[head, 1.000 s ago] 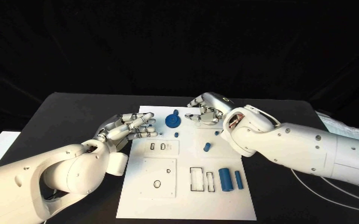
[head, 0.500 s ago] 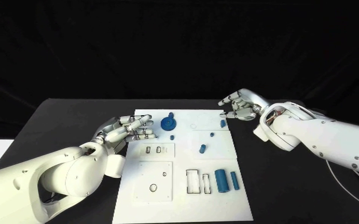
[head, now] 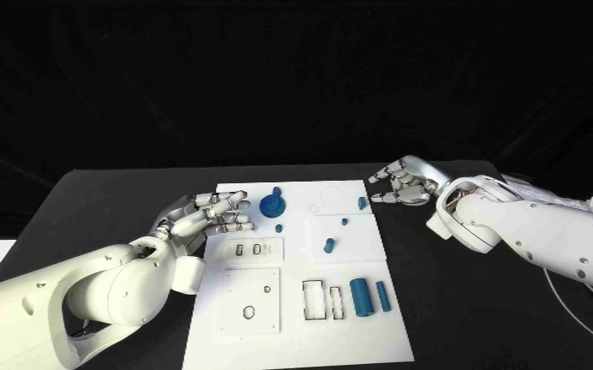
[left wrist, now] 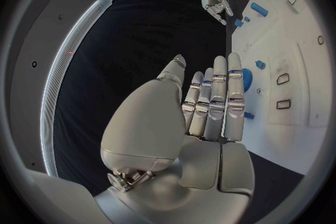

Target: Assemble the parts on the task board

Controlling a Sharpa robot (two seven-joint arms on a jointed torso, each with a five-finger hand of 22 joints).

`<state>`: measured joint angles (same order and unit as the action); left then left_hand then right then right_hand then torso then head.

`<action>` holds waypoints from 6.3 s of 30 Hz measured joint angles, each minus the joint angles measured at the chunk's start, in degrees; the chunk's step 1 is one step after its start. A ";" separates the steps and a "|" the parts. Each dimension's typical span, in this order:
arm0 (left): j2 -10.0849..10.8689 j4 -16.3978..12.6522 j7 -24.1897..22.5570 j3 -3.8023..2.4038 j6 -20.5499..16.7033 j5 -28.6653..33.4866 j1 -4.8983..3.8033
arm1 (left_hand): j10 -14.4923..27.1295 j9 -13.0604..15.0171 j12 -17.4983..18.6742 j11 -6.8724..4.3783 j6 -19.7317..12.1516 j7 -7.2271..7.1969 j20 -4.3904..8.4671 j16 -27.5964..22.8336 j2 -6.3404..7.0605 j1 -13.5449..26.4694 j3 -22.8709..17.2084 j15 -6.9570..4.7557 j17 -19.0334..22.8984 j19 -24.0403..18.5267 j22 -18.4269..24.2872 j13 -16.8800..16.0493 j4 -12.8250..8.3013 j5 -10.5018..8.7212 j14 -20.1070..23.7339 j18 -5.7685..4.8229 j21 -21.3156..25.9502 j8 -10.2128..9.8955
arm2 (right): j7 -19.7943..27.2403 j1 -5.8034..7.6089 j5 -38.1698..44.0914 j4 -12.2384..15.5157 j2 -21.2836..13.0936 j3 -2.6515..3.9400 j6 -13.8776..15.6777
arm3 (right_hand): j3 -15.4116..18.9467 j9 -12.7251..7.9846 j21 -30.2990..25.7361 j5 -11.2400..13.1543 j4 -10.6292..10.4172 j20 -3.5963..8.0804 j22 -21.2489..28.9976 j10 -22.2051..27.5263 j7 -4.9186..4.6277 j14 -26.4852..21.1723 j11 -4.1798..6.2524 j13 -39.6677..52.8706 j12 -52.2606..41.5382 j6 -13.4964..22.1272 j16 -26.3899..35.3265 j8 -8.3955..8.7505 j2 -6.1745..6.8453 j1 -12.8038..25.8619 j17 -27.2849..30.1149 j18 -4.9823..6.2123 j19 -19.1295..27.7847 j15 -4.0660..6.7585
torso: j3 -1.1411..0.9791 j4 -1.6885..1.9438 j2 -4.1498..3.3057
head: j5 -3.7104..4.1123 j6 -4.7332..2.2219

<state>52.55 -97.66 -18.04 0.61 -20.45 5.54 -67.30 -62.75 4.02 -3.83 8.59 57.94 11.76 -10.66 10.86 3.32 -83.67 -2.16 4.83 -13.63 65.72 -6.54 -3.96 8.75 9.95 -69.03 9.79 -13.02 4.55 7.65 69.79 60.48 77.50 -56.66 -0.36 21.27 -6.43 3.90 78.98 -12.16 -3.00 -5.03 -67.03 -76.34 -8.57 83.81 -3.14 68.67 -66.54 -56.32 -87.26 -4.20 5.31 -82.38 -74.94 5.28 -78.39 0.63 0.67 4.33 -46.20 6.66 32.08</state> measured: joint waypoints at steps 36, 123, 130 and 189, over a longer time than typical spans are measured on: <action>-0.14 0.15 -0.03 0.02 0.20 -0.13 0.16 | 0.00 0.00 0.00 0.00 0.00 0.00 0.00 0.00 0.00 0.00 -0.14 0.00 -0.05 0.00 0.00 -0.01 -0.14 0.00 0.00 -0.01 0.00 0.00 | 0.40 -2.36 3.65 -3.55 4.92 0.01 -1.19 | -3.19 0.17 0.27 2.06 1.94 0.21 -0.58 -0.93 0.63 0.23 0.12 1.94 -1.73 -3.33 0.01 -0.49 -2.76 -0.89 0.02 0.00 -0.21 0.21 | -0.01 0.07 0.04 | -1.02 0.88; 0.16 3.10 -1.22 0.00 1.92 -0.13 0.06 | 0.00 0.00 0.00 0.00 0.00 0.00 0.00 -0.22 -0.61 -0.61 -0.67 0.00 -0.70 0.00 0.00 -0.01 -1.31 0.00 0.00 0.00 0.22 -0.26 | -21.67 -6.23 19.90 7.78 23.58 -0.63 1.79 | -7.73 0.50 1.12 6.55 3.94 1.12 -1.75 -1.00 2.23 0.22 1.45 0.19 0.75 -7.58 -0.20 -1.72 -5.37 2.85 0.02 0.00 -1.12 1.44 | 1.14 0.37 1.69 | -3.78 4.66; 0.24 2.91 -1.17 0.00 1.93 -0.13 0.06 | 0.00 0.00 0.00 0.00 0.00 0.00 0.00 -0.22 -0.61 -0.61 -0.70 0.00 -0.69 0.00 0.00 -0.01 -1.34 0.00 0.00 0.00 0.22 -0.27 | -22.23 -6.15 21.09 7.78 23.52 -0.52 0.99 | -7.73 0.51 1.12 6.55 3.95 1.12 -1.74 0.02 2.34 0.22 1.63 -1.54 2.82 -7.69 -0.20 -1.72 -4.76 3.75 0.03 0.00 -1.12 1.44 | 1.13 0.34 1.69 | -3.94 4.92; 0.06 3.79 -0.41 0.00 2.03 -0.32 0.06 | 0.21 0.00 0.00 -0.21 0.00 0.00 0.34 0.41 -0.91 -0.30 -0.84 -0.35 -1.84 1.56 -0.43 -0.01 -1.69 0.00 -1.45 -0.01 -0.14 -0.27 | -18.33 -6.53 21.88 11.51 20.70 -0.46 5.69 | 0.27 -0.07 -0.51 1.71 1.17 0.51 1.18 5.44 0.61 0.21 0.10 -9.07 11.75 -1.40 1.78 0.29 0.99 9.72 0.01 0.00 -0.07 1.02 | 1.08 0.35 1.75 | -3.94 5.23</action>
<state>52.61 -93.87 -18.45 0.62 -18.41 5.22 -67.24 -62.55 4.02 -3.82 8.38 57.94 11.76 -10.32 11.27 2.41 -83.97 -3.00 4.49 -15.47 67.28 -6.97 -3.97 7.06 9.94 -70.48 9.78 -13.15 4.29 -10.68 63.26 82.36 89.01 -35.96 -0.82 26.95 -6.16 3.83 78.47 -10.45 -1.83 -4.52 -65.85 -70.90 -7.97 84.02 -3.05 59.60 -54.79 -57.72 -85.47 -3.91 6.30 -72.65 -74.94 5.27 -78.46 1.64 1.75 4.68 -44.45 2.72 37.32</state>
